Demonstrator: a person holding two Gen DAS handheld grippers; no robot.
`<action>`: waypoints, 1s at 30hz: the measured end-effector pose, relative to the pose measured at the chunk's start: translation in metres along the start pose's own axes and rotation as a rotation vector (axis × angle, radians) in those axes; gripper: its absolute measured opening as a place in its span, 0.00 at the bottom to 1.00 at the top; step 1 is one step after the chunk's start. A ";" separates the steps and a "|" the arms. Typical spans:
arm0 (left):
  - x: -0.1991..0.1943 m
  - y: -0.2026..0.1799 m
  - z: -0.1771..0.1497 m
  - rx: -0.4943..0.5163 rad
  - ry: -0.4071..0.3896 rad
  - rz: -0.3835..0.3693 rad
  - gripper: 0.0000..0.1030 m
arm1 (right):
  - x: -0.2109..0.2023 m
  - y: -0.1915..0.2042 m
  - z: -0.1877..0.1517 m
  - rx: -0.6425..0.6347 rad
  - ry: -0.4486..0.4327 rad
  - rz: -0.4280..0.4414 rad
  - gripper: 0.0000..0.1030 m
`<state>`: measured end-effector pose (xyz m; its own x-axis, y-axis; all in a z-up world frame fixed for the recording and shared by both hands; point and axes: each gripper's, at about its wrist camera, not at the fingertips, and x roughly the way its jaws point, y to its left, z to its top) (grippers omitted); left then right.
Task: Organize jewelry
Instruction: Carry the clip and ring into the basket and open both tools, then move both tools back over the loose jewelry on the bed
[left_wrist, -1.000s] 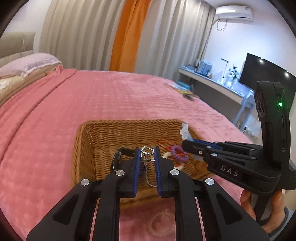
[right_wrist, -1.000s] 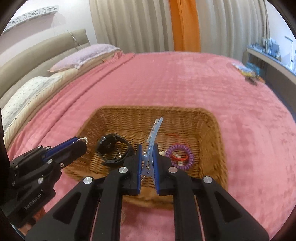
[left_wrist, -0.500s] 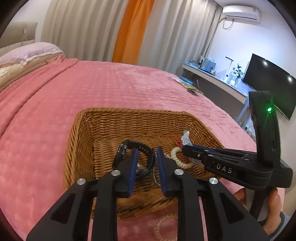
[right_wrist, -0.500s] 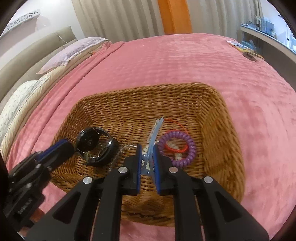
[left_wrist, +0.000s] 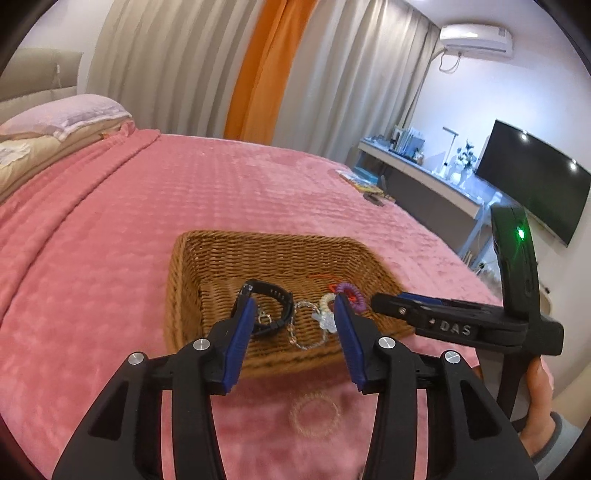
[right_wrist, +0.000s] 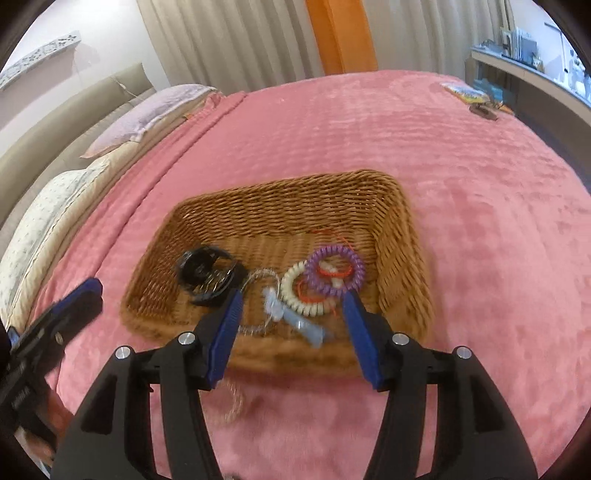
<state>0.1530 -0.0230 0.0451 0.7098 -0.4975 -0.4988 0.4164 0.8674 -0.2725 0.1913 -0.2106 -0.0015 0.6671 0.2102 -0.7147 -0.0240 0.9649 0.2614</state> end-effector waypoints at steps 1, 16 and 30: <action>-0.009 -0.001 -0.003 -0.007 -0.006 -0.008 0.42 | -0.006 0.002 -0.004 -0.002 -0.004 0.003 0.52; -0.078 -0.027 -0.095 0.009 0.056 -0.074 0.43 | -0.067 0.039 -0.129 -0.084 0.024 0.059 0.52; -0.053 -0.016 -0.140 -0.034 0.171 -0.091 0.43 | -0.042 0.045 -0.183 -0.119 0.148 0.060 0.24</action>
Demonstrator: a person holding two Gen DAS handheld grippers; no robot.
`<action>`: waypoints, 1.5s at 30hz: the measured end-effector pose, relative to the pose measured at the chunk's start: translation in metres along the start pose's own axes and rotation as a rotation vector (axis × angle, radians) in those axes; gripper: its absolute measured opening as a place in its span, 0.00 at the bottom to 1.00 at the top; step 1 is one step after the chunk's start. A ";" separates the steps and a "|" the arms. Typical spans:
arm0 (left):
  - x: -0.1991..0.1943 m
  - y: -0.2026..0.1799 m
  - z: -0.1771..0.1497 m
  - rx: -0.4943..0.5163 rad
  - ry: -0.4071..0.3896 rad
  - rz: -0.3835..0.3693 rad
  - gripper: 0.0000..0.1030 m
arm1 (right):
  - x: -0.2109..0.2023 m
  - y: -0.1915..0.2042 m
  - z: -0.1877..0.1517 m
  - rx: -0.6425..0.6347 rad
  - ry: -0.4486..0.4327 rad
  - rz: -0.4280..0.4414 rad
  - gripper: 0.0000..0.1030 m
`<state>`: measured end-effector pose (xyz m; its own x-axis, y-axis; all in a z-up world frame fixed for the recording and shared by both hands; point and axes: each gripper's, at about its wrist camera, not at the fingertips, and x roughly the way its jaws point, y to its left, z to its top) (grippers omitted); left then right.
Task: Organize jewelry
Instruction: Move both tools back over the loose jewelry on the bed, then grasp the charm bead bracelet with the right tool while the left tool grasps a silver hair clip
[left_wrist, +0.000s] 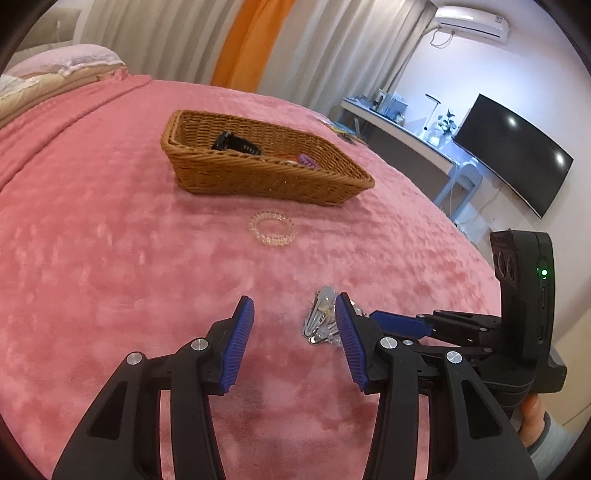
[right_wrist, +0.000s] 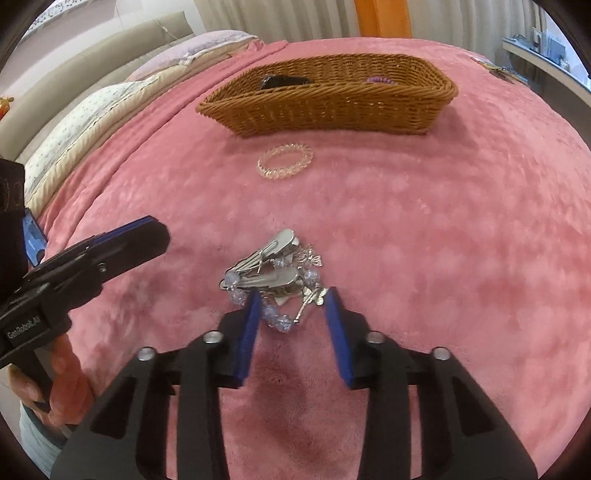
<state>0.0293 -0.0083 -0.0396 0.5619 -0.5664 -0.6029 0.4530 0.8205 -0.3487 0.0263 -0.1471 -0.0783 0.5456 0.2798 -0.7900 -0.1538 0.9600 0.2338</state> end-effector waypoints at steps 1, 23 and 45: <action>0.002 -0.001 -0.001 0.004 0.005 0.000 0.43 | 0.000 0.001 -0.001 -0.010 0.002 -0.007 0.19; 0.037 -0.044 -0.017 0.239 0.157 0.048 0.41 | -0.037 -0.064 -0.004 0.116 -0.136 -0.221 0.05; 0.056 -0.061 -0.011 0.326 0.205 0.075 0.35 | -0.029 -0.076 -0.014 0.142 -0.131 -0.096 0.05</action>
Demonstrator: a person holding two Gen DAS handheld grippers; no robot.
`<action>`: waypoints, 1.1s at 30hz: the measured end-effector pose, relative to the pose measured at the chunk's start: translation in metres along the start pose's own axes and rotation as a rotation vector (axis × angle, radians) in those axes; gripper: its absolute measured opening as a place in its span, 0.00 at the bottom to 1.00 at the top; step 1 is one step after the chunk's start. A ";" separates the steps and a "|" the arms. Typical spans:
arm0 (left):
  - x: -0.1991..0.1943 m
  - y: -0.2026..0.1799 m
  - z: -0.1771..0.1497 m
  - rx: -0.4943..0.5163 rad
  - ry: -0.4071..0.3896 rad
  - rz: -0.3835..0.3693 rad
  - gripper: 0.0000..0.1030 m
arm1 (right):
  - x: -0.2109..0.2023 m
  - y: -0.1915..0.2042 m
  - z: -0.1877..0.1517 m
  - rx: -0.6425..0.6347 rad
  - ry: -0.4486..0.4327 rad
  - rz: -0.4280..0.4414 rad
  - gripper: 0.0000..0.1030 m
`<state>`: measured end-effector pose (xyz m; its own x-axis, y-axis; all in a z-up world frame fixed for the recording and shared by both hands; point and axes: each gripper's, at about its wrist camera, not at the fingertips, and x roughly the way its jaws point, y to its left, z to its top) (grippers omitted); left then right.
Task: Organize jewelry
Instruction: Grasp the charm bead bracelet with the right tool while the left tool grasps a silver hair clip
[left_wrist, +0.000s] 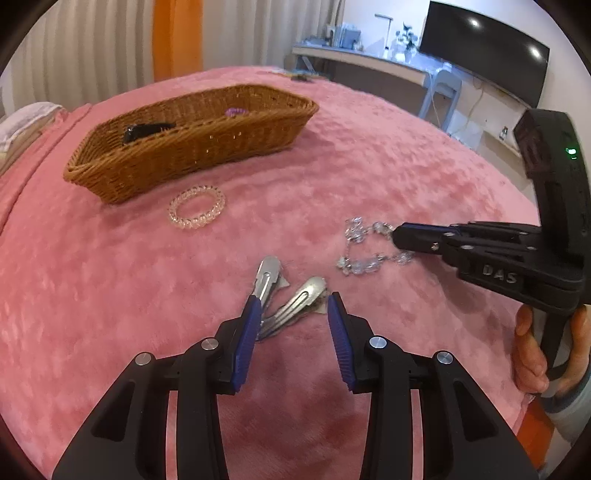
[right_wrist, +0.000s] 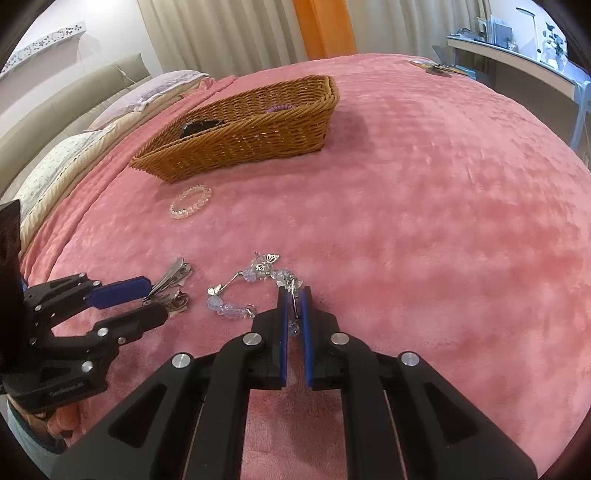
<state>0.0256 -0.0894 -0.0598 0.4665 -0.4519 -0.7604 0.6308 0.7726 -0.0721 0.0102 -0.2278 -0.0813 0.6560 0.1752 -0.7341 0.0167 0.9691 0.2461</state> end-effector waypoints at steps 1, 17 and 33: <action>0.004 0.001 0.001 0.007 0.012 0.006 0.36 | 0.000 0.000 0.000 0.001 0.001 0.001 0.05; -0.004 -0.013 -0.010 -0.019 0.028 -0.096 0.32 | -0.002 -0.002 -0.005 -0.005 -0.018 0.063 0.05; 0.001 0.001 -0.009 -0.131 -0.058 -0.051 0.06 | 0.000 0.008 -0.003 -0.047 -0.014 0.038 0.51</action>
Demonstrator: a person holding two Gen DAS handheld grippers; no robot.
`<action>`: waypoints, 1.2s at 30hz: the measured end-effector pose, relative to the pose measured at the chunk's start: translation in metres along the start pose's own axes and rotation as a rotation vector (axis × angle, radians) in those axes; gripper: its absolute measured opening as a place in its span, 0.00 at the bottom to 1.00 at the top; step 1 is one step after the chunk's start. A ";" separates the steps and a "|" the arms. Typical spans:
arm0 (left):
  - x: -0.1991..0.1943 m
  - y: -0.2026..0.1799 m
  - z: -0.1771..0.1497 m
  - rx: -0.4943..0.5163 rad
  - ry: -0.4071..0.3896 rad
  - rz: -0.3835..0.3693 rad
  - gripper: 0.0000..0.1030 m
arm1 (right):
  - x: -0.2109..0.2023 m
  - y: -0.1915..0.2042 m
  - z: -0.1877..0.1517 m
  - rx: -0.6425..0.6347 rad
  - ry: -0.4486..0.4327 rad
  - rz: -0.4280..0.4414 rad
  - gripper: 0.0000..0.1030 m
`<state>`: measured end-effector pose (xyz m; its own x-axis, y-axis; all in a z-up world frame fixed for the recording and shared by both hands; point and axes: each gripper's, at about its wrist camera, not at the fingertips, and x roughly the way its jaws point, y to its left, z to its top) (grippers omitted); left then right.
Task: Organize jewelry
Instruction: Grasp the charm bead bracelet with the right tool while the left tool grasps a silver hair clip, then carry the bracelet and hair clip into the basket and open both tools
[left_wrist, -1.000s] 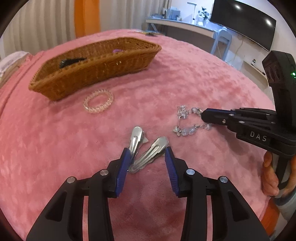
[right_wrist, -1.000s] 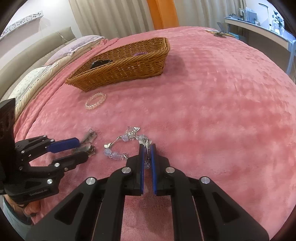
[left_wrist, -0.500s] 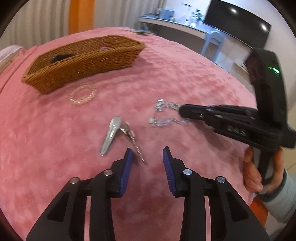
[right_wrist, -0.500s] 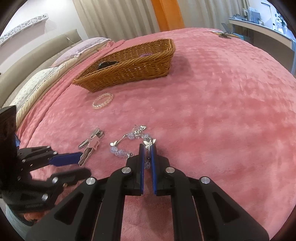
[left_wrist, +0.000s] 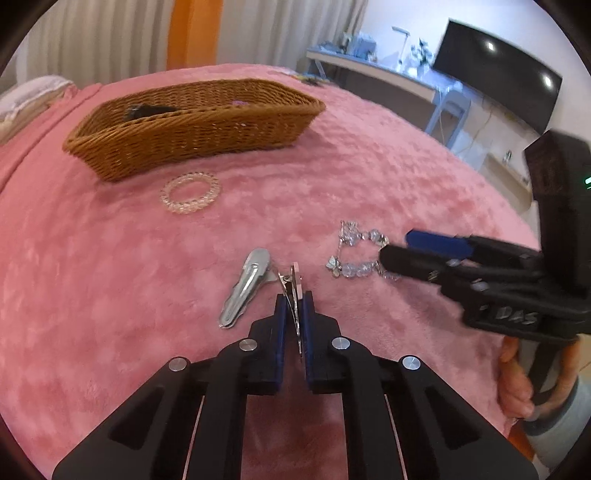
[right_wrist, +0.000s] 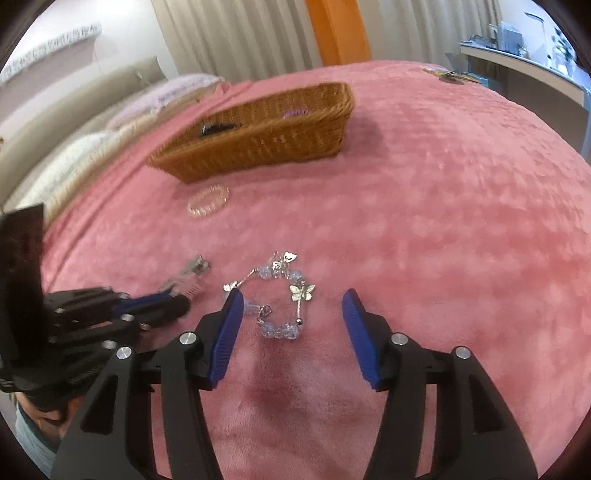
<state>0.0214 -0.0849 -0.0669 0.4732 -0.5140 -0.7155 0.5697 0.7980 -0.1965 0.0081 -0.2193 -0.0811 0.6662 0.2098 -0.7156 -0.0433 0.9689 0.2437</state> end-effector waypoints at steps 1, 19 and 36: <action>-0.002 0.002 -0.001 -0.012 -0.010 -0.004 0.06 | 0.002 0.003 0.001 -0.014 0.007 -0.011 0.51; -0.014 0.015 -0.005 -0.081 -0.101 -0.084 0.06 | 0.007 0.045 -0.010 -0.180 0.037 -0.094 0.07; -0.077 0.025 0.036 -0.090 -0.221 -0.071 0.06 | -0.063 0.057 0.060 -0.184 -0.141 -0.010 0.07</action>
<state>0.0237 -0.0363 0.0078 0.5751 -0.6179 -0.5361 0.5492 0.7773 -0.3069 0.0084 -0.1849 0.0176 0.7641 0.1917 -0.6160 -0.1623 0.9812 0.1041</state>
